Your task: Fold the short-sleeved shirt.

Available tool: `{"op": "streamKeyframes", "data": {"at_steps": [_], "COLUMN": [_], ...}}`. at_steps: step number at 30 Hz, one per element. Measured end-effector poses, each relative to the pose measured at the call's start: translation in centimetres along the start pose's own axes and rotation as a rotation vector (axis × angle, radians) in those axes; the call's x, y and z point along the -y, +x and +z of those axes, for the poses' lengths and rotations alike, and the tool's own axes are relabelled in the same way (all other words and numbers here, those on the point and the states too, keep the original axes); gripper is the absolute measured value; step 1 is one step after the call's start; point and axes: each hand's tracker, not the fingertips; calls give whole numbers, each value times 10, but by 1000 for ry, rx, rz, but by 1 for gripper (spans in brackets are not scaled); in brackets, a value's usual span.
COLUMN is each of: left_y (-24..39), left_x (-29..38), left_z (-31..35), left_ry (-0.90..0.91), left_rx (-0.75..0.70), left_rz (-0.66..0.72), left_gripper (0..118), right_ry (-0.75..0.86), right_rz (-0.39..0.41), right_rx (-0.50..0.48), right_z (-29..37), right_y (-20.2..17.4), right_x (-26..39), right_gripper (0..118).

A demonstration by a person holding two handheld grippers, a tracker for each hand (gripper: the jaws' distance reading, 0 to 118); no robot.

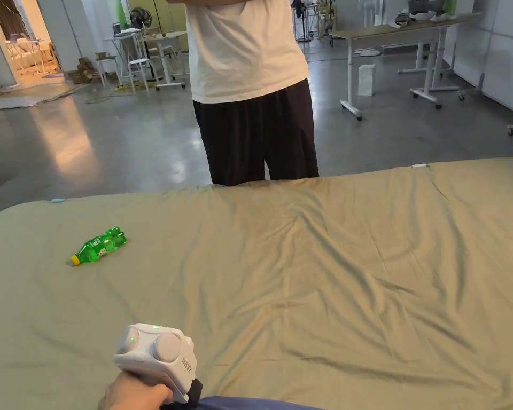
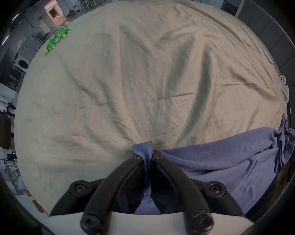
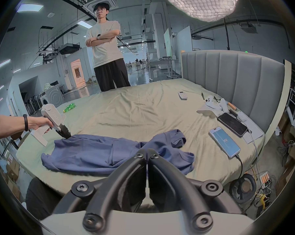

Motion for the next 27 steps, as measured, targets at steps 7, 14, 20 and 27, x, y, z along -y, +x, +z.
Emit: {"op": "streamKeyframes", "data": {"at_steps": [7,14,20,27], "left_y": [3,-6,-12,-8], "left_x": [-10,-25,-27,-22], "left_z": [-18,-29,-32,-25], "left_ry": [-33,-71,-80,-90], "left_rx": [-33,-43,-22,-12], "left_rz": [-31,-67,-48,-38], "left_gripper": [6,6,6,7], "right_ry": [-150,-522,-683,-799], "right_rz": [-25,-340,-230,21], "right_rx": [8,60,110,188], "right_z": [-79,-238,-309,-326], "right_y": [72,142,132,91], "right_x": [-71,-111,-86,-61], "right_gripper": [91,98,93,68]}}
